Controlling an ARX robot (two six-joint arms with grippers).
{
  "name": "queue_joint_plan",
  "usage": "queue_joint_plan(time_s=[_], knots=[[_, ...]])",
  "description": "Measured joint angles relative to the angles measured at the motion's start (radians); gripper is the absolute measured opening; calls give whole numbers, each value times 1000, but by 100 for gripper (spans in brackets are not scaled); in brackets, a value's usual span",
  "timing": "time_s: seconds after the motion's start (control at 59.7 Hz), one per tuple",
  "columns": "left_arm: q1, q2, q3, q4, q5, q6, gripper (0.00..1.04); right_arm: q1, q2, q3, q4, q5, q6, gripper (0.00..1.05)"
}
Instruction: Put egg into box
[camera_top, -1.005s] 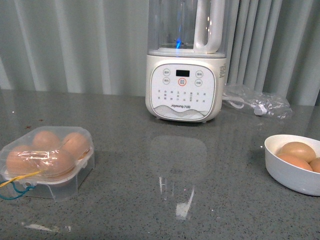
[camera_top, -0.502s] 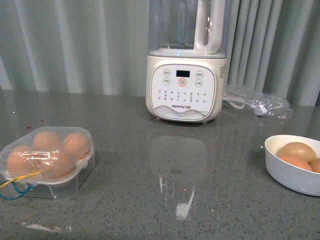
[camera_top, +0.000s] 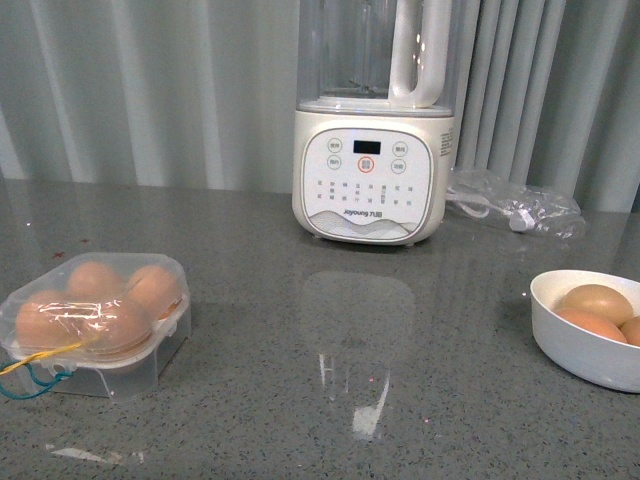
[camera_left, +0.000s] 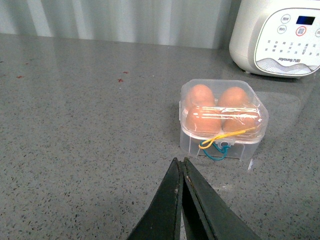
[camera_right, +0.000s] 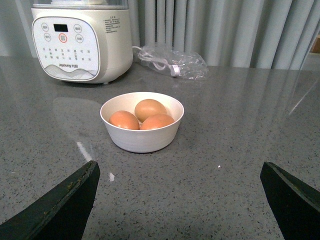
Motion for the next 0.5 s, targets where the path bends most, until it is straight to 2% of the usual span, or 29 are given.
queue_joint_plan(time_s=[0.285, 0.419, 0.502], knots=[[0, -86, -19, -32, 0, -1, 4, 0, 0, 0, 0, 0, 0, 98], [0, -226, -19, -203, 0, -1, 4, 0, 0, 0, 0, 0, 0, 98], [0, -259, -19, -208, 0, -1, 4, 0, 0, 0, 0, 0, 0, 98]])
